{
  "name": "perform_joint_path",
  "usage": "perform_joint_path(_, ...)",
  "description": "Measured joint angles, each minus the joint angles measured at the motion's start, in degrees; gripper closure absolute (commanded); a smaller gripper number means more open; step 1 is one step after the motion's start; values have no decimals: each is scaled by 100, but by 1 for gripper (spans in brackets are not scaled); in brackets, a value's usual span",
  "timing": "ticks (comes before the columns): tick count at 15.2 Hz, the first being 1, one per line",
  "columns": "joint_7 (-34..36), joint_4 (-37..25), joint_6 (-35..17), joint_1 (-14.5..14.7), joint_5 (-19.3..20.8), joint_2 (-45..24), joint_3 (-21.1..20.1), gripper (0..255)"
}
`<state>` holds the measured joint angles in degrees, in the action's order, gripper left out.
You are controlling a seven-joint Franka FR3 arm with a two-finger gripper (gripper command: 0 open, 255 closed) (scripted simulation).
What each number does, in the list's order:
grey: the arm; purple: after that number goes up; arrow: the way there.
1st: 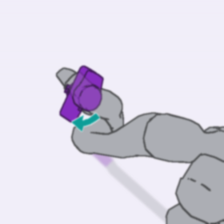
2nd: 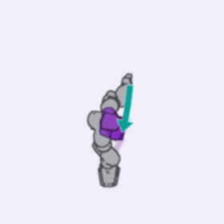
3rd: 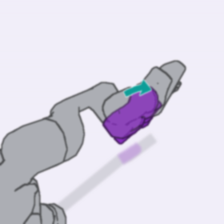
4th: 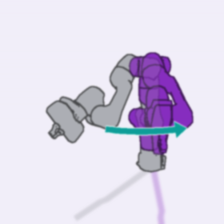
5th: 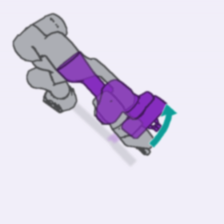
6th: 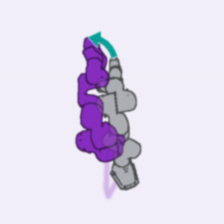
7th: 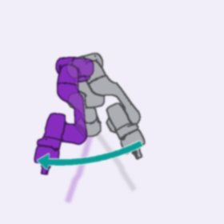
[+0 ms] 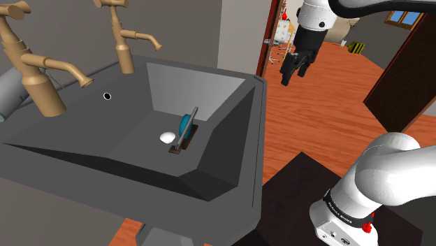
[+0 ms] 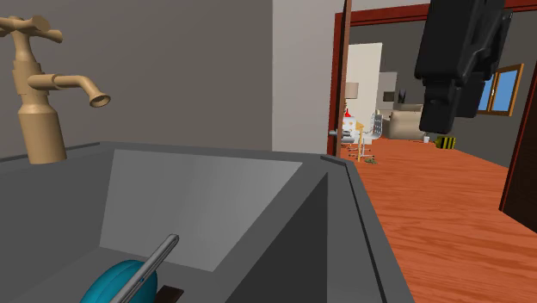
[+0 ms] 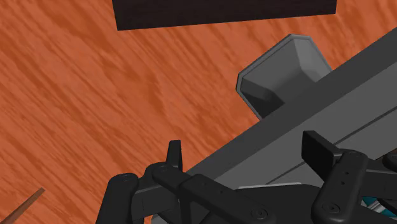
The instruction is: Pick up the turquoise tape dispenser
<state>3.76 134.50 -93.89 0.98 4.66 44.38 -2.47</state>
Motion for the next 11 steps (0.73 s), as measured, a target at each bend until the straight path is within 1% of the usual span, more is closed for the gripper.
perform_joint_path(1,0,0,0,0,0,0,0,0)
perform_joint_path(3,205,99,-151,21,-90,-37,-127,0)
perform_joint_path(8,1064,330,-775,108,-446,-359,-682,0)
perform_joint_path(11,1585,284,-1162,127,-603,-729,-1025,0)
